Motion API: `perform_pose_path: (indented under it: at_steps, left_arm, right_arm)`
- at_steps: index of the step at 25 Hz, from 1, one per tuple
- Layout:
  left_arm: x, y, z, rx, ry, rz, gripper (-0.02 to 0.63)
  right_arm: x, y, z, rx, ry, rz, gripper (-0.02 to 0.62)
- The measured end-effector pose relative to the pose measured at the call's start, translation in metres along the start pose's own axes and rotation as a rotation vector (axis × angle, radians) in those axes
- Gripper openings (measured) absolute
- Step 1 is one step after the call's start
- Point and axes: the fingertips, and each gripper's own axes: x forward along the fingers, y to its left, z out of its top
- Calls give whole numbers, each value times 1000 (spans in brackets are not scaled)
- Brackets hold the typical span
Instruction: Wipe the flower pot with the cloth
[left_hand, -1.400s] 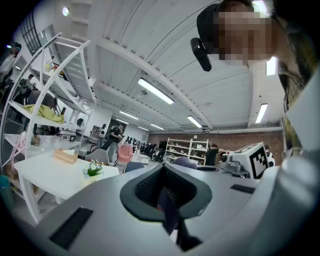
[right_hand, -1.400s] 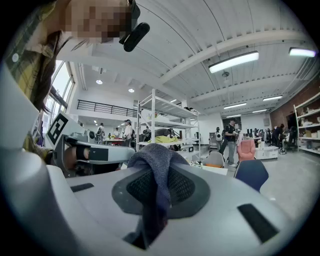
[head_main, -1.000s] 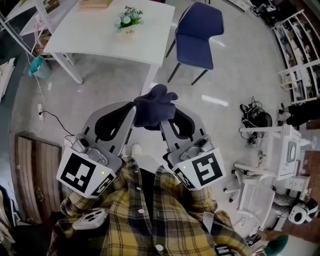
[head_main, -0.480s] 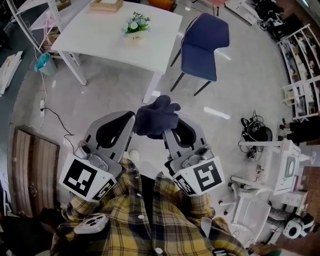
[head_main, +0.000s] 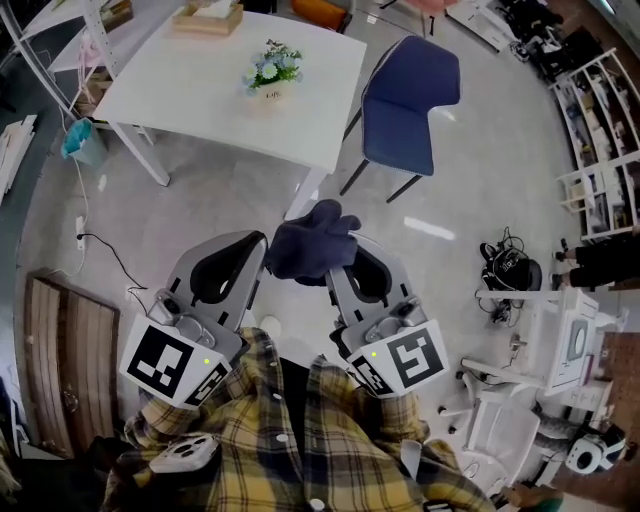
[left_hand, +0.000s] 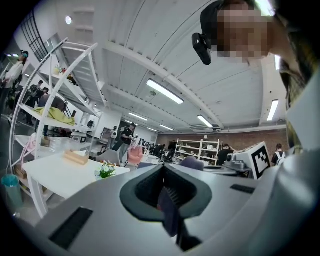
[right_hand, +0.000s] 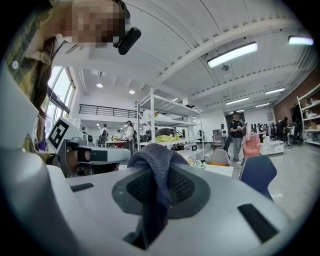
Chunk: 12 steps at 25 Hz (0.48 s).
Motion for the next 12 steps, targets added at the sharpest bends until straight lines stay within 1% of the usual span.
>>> perform_pose_path:
  at_steps: [6, 12]
  left_arm:
    - [26, 74, 24, 3, -2, -21, 9]
    - [48, 139, 44, 17, 19, -69, 9]
  right_arm:
    - [74, -16, 12, -10, 8, -36, 35]
    - [139, -32, 23, -11, 12, -105, 35]
